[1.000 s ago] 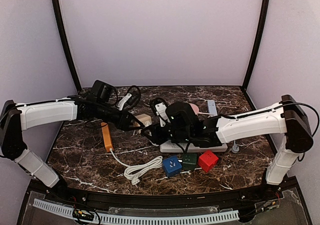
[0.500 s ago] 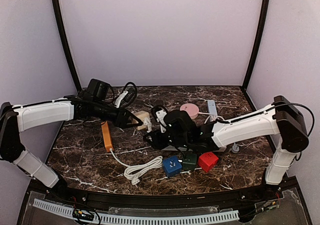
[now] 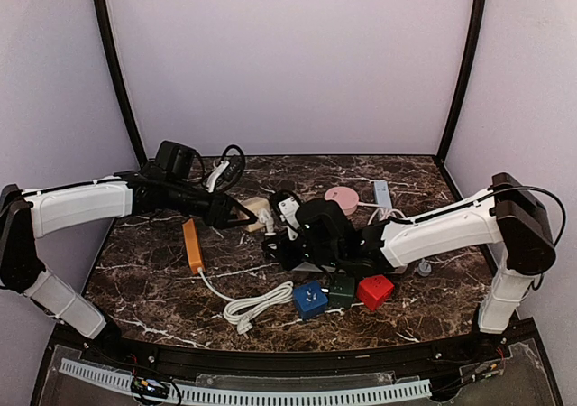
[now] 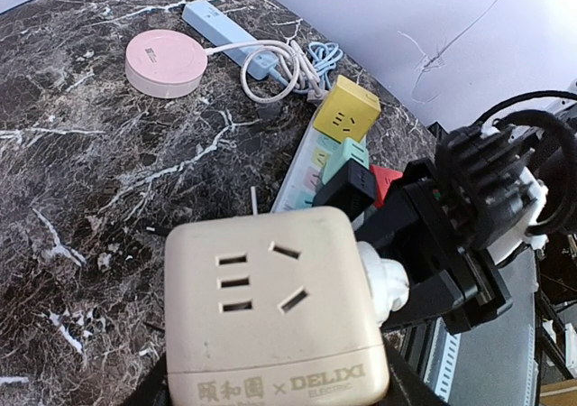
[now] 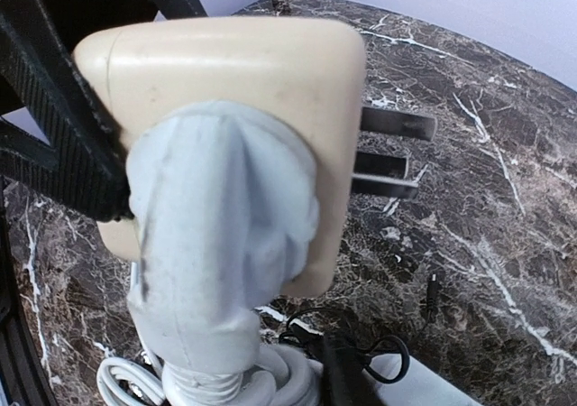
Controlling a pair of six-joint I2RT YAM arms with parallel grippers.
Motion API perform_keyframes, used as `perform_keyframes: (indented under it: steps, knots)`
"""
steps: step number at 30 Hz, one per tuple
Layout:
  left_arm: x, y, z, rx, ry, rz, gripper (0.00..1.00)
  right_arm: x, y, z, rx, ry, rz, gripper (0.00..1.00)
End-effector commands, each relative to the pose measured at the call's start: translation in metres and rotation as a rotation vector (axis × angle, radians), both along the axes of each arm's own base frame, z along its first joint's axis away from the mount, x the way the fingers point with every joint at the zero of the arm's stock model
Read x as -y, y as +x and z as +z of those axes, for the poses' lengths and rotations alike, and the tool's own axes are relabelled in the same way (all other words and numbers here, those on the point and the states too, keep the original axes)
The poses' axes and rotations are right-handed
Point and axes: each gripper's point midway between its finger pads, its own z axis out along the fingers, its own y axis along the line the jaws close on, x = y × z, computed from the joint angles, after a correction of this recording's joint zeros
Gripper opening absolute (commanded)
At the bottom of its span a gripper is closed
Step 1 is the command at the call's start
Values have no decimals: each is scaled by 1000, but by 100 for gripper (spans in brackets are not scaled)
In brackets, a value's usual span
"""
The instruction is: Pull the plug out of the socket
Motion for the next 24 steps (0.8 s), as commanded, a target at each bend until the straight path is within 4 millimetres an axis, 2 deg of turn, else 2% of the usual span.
perform_keyframes:
  steps: [1, 3, 7, 11, 14, 20, 24]
  knots:
    - [3, -5, 26, 50, -65, -41, 1, -18, 2, 28, 66, 82, 21, 9]
    - [0, -2, 21, 57, -32, -25, 1, -16, 1, 33, 75, 90, 19, 0]
    - [-16, 13, 4, 98, 104, 62, 1, -9, -3, 43, 98, 104, 15, 0]
    - [-42, 31, -13, 174, 288, 160, 1, -1, -6, 57, 121, 120, 3, 0]
    - [-55, 39, -18, 219, 370, 203, 0, 3, -7, 69, 138, 146, -3, 0]
    - [-69, 48, -24, 260, 468, 238, 1, 6, -9, 94, 178, 199, -1, 0]
    - [-84, 56, -29, 291, 558, 278, 1, 11, -12, 103, 195, 228, -6, 0]
